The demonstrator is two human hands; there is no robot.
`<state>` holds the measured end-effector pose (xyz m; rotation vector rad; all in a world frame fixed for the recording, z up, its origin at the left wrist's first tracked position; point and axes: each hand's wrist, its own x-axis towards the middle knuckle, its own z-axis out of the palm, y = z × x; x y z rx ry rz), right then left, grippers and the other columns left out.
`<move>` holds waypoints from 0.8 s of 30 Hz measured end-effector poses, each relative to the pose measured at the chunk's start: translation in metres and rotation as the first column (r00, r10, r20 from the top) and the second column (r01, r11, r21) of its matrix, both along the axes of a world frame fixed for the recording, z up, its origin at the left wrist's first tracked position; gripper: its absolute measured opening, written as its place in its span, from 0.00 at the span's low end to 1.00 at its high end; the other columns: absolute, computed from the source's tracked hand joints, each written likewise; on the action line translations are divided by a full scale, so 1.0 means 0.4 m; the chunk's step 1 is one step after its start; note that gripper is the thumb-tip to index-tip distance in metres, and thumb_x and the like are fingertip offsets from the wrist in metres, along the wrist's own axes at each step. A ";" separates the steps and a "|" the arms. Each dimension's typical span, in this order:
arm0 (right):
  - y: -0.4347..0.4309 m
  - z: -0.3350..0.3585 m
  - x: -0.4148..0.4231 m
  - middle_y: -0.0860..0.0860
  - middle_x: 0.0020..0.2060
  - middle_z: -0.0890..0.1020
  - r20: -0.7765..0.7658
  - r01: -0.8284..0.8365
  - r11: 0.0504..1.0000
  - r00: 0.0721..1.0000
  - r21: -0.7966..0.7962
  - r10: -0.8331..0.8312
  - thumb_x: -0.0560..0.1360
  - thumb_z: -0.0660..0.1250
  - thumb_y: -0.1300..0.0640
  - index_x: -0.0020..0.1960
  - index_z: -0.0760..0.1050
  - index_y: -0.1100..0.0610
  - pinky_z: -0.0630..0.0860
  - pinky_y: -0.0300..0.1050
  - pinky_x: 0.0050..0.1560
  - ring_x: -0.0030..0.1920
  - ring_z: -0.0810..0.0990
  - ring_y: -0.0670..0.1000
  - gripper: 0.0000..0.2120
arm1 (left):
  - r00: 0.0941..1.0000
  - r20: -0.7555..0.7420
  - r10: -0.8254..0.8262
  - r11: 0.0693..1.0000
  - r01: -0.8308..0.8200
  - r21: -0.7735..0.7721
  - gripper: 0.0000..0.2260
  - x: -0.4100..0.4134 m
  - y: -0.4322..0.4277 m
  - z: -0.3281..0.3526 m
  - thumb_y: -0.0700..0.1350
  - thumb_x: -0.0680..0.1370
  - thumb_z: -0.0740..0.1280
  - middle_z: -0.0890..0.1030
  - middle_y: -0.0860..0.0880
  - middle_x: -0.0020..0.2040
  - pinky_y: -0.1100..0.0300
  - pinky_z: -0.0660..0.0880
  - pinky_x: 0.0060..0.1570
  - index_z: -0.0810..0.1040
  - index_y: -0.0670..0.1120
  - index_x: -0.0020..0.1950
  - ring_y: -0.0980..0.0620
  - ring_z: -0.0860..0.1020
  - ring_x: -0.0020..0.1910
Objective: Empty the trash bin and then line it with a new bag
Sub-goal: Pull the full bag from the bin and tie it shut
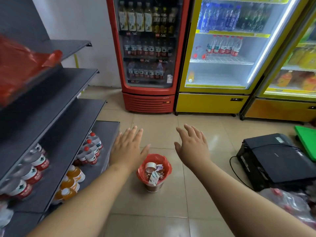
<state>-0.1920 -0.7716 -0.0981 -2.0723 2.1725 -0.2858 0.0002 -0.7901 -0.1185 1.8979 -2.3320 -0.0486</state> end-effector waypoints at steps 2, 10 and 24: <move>-0.050 -0.014 -0.003 0.51 0.77 0.55 0.009 -0.008 1.000 1.000 0.021 0.007 0.79 0.56 0.48 0.75 0.53 0.48 0.47 0.52 0.76 0.77 0.51 0.54 0.26 | 1.000 0.005 0.008 1.000 -0.008 0.015 0.29 -0.004 -0.050 -0.011 0.60 0.79 0.47 0.49 0.47 0.78 0.53 0.43 0.74 0.48 0.48 0.76 0.49 0.48 0.77; -0.234 -0.099 -0.009 0.51 0.76 0.58 0.047 -0.004 0.997 0.999 0.075 0.001 0.79 0.57 0.49 0.75 0.55 0.48 0.50 0.51 0.76 0.76 0.53 0.54 0.26 | 1.000 0.013 0.024 0.995 -0.025 0.093 0.29 -0.007 -0.233 -0.097 0.60 0.78 0.47 0.50 0.47 0.78 0.51 0.45 0.74 0.47 0.49 0.76 0.48 0.48 0.77; -0.466 -0.257 0.011 0.51 0.76 0.59 0.081 -0.061 0.980 0.996 0.189 0.046 0.79 0.56 0.50 0.74 0.55 0.48 0.52 0.51 0.76 0.76 0.54 0.54 0.25 | 0.991 0.010 0.131 0.977 -0.131 0.170 0.29 0.013 -0.422 -0.227 0.60 0.79 0.47 0.50 0.47 0.78 0.52 0.43 0.74 0.47 0.48 0.76 0.48 0.48 0.77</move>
